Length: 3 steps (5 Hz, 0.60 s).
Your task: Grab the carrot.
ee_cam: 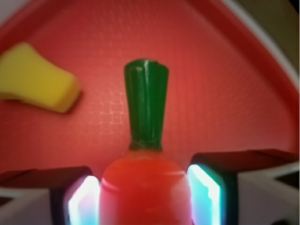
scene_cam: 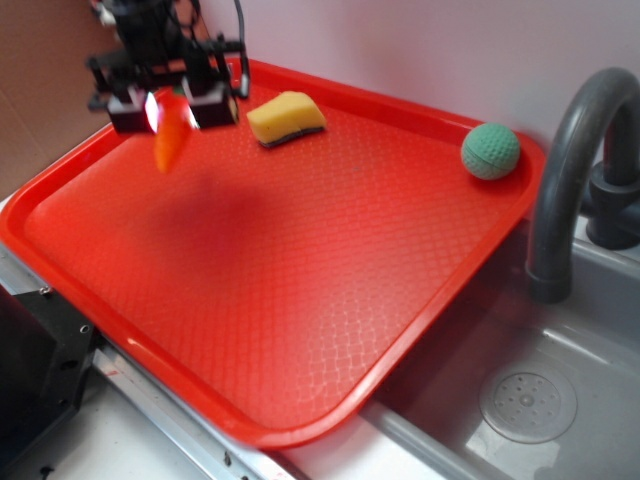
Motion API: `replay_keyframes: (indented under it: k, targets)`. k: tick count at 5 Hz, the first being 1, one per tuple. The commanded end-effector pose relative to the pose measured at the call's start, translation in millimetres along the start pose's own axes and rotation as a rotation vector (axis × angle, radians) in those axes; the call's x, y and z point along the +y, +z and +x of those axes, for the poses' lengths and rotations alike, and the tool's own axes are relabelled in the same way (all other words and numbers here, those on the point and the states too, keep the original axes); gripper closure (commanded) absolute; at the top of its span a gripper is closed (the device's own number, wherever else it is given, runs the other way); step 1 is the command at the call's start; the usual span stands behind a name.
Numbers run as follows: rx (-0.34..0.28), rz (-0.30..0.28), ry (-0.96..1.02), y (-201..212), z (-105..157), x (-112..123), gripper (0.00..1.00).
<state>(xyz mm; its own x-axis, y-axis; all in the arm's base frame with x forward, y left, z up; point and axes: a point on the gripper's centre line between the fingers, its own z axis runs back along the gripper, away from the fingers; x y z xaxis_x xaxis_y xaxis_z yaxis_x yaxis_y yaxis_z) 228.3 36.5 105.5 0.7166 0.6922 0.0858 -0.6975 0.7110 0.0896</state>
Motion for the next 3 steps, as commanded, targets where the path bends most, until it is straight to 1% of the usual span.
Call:
replay_keyframes:
  k: [1, 2, 3]
  targets:
    - [-0.064, -0.185, -0.232, 114.6, -15.4, 8.9, 1.00]
    - [-0.090, -0.210, -0.156, 144.2, -24.2, 25.1, 1.00]
    - [-0.048, -0.198, -0.135, 139.9, -24.2, 25.9, 1.00]
